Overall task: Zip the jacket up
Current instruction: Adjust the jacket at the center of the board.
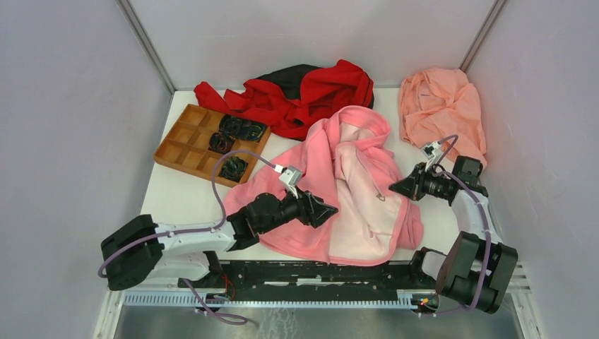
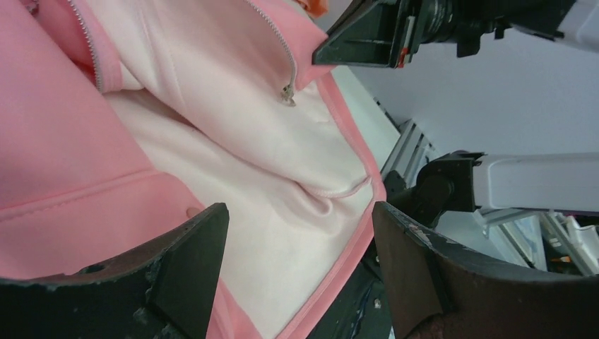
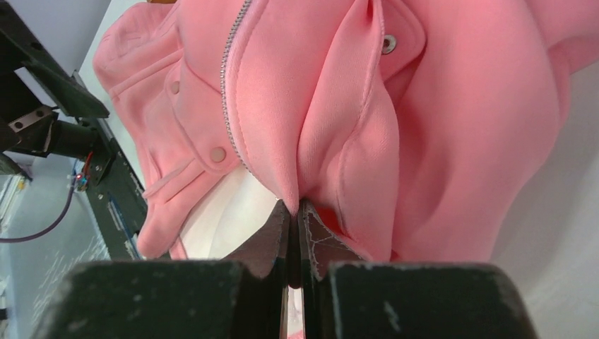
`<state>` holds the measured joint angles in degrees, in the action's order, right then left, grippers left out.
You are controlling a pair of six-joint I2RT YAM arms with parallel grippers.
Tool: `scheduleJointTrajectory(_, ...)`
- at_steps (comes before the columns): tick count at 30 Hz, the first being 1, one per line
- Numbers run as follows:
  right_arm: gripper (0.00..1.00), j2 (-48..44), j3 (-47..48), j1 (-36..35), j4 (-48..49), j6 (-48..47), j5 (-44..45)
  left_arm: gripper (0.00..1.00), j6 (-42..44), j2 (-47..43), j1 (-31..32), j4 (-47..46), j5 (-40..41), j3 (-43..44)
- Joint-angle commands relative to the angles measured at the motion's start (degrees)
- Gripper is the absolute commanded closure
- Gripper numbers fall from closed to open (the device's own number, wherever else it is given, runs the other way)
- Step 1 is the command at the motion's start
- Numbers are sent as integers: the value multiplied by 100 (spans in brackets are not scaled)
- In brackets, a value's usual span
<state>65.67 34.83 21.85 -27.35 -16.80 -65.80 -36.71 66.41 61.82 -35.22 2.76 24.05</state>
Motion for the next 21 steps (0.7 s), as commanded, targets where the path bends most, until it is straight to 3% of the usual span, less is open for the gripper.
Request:
scheduleJointTrajectory(1, 100, 166, 215, -35, -671, -790, -413, 18, -559, 483, -37, -1864, -100, -102)
scheduleJointTrajectory(10, 100, 323, 193, -44, -729, -980, -375, 19, -915, 1142, -137, -3346, 78, -368)
scheduleJointTrajectory(21, 100, 393, 141, -58, -657, -966, -363, 16, -2142, 2682, -521, -4934, -561, -215)
